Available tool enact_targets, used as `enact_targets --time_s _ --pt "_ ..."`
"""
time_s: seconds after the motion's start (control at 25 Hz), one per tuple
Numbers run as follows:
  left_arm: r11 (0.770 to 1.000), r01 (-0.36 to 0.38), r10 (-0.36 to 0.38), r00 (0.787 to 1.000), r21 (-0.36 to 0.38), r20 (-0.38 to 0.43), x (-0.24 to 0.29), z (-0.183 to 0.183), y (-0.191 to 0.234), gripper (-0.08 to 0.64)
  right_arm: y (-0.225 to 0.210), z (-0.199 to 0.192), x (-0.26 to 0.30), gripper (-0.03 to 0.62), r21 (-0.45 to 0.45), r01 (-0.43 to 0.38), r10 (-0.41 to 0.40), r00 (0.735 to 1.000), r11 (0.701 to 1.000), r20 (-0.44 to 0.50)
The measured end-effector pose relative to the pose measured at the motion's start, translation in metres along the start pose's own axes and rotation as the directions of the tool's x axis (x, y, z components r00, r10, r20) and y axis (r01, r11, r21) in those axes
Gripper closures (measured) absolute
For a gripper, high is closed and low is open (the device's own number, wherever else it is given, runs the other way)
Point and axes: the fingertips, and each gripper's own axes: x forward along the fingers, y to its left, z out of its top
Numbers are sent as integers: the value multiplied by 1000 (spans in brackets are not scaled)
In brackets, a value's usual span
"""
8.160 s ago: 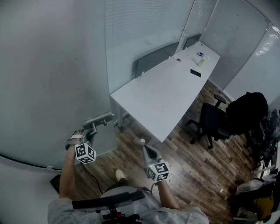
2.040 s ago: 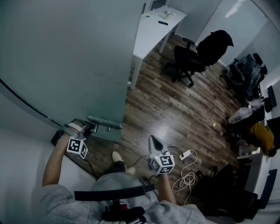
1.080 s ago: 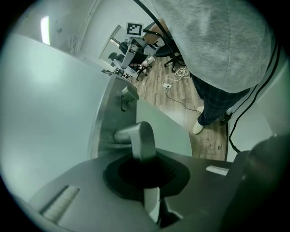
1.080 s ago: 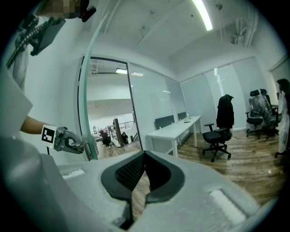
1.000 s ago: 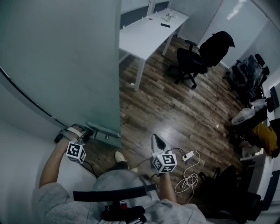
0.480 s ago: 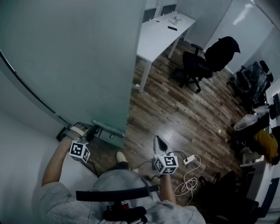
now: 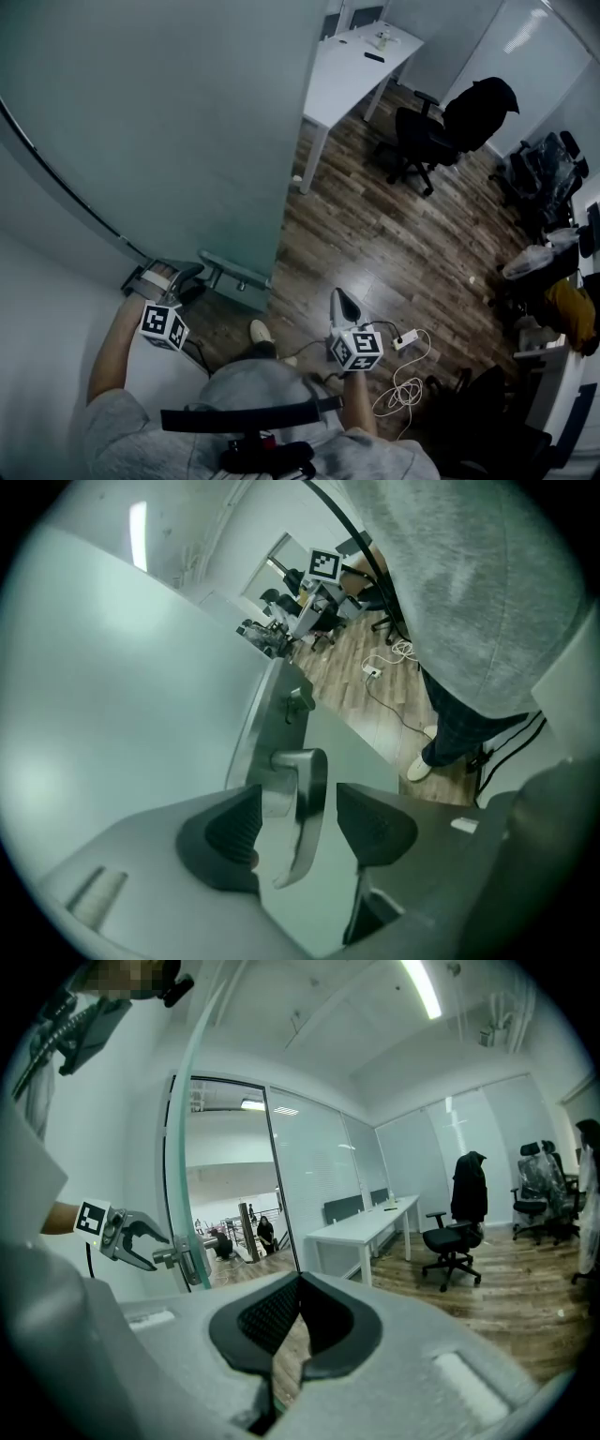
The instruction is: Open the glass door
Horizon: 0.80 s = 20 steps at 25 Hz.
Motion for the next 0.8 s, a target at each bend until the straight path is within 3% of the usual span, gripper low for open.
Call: enact_targets --time_s 0.16,0.4,0.52,0.8 --pt "987 7 5 997 -159 73 -13 10 9 301 -1 1 3 591 1 3 -3 1000 1000 3" --pt "922 -17 106 972 -387 208 -28 38 20 305 4 -2 -3 591 9 -16 16 1000 1000 20" --pt "860 -12 181 942 -511 283 -36 60 29 334 4 3 -5 591 10 -19 19 999 1000 25" --pt "675 44 337 870 -736 361 -49 89 46 386 12 18 -17 591 -4 -41 41 997 999 58"
